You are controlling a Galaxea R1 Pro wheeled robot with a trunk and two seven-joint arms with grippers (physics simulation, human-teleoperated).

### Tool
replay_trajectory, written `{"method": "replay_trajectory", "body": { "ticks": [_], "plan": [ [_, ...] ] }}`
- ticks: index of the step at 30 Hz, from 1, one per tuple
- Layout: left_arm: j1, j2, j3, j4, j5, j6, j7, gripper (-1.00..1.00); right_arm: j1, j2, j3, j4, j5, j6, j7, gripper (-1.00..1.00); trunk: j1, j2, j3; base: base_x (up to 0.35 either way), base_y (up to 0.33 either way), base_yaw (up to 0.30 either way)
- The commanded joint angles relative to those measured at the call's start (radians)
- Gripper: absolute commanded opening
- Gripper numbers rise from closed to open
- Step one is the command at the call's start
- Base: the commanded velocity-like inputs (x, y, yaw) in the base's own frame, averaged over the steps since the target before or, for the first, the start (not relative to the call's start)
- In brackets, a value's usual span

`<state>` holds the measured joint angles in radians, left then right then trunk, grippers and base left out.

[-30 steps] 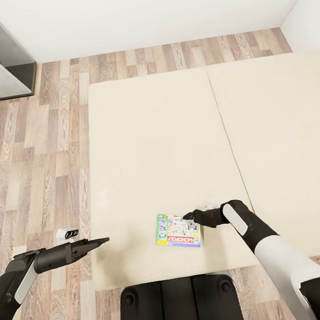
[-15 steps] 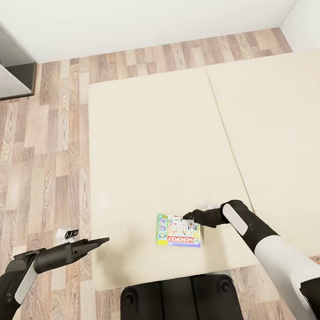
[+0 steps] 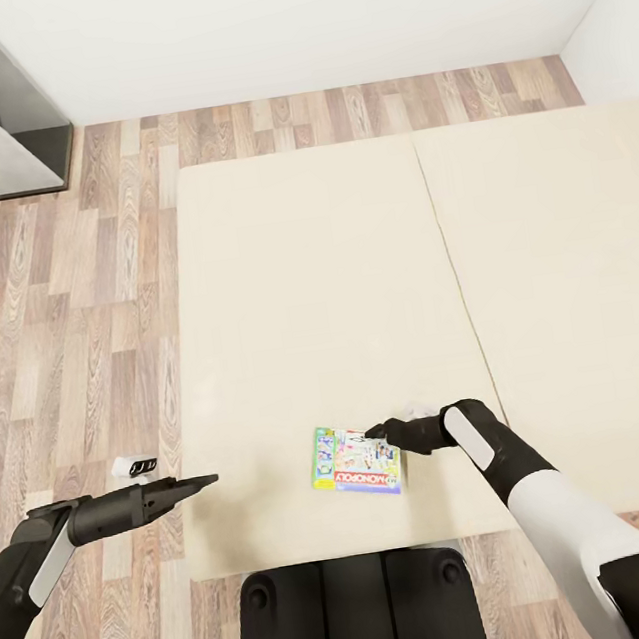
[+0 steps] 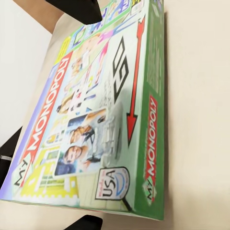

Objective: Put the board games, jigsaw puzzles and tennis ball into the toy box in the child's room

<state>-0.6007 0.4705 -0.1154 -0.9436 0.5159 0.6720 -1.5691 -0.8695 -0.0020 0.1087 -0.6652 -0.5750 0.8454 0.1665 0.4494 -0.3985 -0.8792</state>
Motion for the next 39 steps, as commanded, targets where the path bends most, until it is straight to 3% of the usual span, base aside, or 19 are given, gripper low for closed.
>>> {"method": "replay_trajectory", "body": {
  "ticks": [1, 39],
  "plan": [
    [-0.001, 0.001, -0.004, 0.000, 0.006, 0.011, -0.002, 1.00, 0.000, 0.000, 0.000, -0.001, 0.010, 0.003, 0.008, 1.00, 0.001, -0.002, -0.001, 0.000, 0.000, 0.039],
    [-0.001, 0.001, -0.006, 0.000, 0.007, 0.011, -0.002, 1.00, 0.000, -0.013, -0.002, -0.007, 0.010, 0.012, 0.013, 1.00, 0.001, -0.002, -0.001, 0.000, 0.000, 0.004]
  ]
}}
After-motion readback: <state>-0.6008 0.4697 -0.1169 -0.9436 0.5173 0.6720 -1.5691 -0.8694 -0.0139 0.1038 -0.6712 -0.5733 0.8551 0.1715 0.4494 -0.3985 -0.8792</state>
